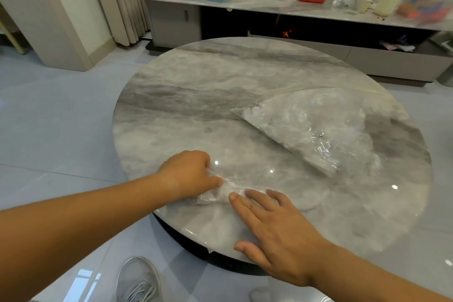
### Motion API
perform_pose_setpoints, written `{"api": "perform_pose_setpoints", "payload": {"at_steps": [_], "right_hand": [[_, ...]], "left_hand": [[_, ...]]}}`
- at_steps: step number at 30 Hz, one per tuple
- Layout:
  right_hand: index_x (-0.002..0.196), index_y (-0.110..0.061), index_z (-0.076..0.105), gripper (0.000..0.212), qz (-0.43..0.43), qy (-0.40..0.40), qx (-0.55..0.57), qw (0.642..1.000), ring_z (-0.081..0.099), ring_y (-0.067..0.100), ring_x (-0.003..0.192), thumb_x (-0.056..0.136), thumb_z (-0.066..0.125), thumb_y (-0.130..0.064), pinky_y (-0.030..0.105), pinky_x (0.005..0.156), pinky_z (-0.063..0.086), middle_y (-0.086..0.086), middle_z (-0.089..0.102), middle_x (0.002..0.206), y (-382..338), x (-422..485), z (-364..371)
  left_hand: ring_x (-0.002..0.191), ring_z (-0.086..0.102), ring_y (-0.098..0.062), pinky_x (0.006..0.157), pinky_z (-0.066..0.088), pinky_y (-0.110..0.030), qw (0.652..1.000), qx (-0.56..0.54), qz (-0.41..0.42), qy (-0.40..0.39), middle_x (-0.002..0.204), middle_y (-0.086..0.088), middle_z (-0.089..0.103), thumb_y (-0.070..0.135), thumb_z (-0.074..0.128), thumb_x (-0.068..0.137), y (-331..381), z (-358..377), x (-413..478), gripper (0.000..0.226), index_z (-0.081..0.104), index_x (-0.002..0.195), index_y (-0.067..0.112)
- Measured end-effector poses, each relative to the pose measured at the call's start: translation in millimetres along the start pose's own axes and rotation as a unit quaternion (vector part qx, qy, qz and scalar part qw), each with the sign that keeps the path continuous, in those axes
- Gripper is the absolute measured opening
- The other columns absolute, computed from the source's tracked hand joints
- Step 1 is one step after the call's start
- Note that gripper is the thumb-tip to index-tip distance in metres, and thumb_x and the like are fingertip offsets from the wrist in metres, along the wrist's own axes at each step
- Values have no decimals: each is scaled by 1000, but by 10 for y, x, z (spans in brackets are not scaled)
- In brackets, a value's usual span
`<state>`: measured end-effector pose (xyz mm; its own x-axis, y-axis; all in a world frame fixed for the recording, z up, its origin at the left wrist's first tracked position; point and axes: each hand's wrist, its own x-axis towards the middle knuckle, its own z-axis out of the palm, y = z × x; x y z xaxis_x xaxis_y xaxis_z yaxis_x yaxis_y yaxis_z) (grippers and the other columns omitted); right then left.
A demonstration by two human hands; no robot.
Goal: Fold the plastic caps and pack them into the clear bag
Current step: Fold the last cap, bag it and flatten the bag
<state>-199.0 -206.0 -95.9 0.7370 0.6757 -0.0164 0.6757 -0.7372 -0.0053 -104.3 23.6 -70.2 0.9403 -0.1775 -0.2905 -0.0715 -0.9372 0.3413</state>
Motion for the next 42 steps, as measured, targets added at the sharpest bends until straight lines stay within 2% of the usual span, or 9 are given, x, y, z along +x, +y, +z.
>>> {"api": "perform_pose_setpoints", "payload": {"at_steps": [5,11,17,21,24,28,31,36,42], "right_hand": [[154,-15,40,72,14,-13,2,1000,41,24,146,105,19,-63,48,116,30,0,42,159,13,-40,83],[147,-25,51,68,42,-15,80,996,34,20,149,104,14,-64,45,119,11,-5,41,159,27,-14,5],[140,-27,51,54,47,30,121,991,33,18,138,104,26,-59,38,114,21,-4,36,158,-86,135,-151],[146,-26,43,60,28,-21,115,993,30,15,134,103,21,-61,28,111,16,-8,32,158,-111,172,-88],[143,-26,46,62,23,-15,111,993,32,13,132,103,16,-63,25,108,14,-9,33,157,-91,158,-60],[140,-29,49,55,9,-13,153,988,35,10,122,103,24,-61,20,104,18,-7,37,138,-48,110,-67],[136,-24,55,48,-17,10,185,983,44,11,116,104,34,-54,27,109,30,-9,47,124,15,14,-72],[127,-22,62,40,18,127,198,972,46,15,132,105,39,-46,38,110,36,-3,51,141,105,-227,-72],[139,-27,54,49,29,61,123,990,40,17,138,105,30,-53,35,113,28,-7,48,148,77,-230,-41]], "left_hand": [[57,47,-12,53,35,-28,1000,-17,-14,-18,60,5,51,57,75,79,-90,-36,13,48,50,62,20],[67,55,-13,60,43,-26,997,-73,2,-13,73,3,60,46,73,86,-149,-40,-10,34,63,85,13],[58,59,-15,53,48,-29,982,-186,-18,-34,73,3,62,57,77,78,-123,-52,-52,41,59,90,23],[51,57,-20,51,51,-32,963,-253,-53,-76,65,-4,60,45,82,79,-108,-56,-100,41,62,91,11],[49,59,-19,49,51,-29,927,-357,-59,-101,59,-5,58,33,78,86,-43,-71,-175,35,54,77,9],[70,70,-22,66,61,-33,842,-517,-42,-145,76,-13,65,26,71,91,127,-67,-259,24,59,82,8],[86,73,-28,80,62,-39,814,-558,-42,-157,97,-15,73,22,60,99,196,-19,-265,23,67,101,-1],[100,73,-31,91,57,-47,819,-536,-41,-199,116,-7,74,10,51,101,271,30,-275,24,68,119,9],[103,73,-29,96,55,-45,825,-512,-27,-236,118,-2,74,17,57,100,356,-22,-240,27,63,127,16]]}}
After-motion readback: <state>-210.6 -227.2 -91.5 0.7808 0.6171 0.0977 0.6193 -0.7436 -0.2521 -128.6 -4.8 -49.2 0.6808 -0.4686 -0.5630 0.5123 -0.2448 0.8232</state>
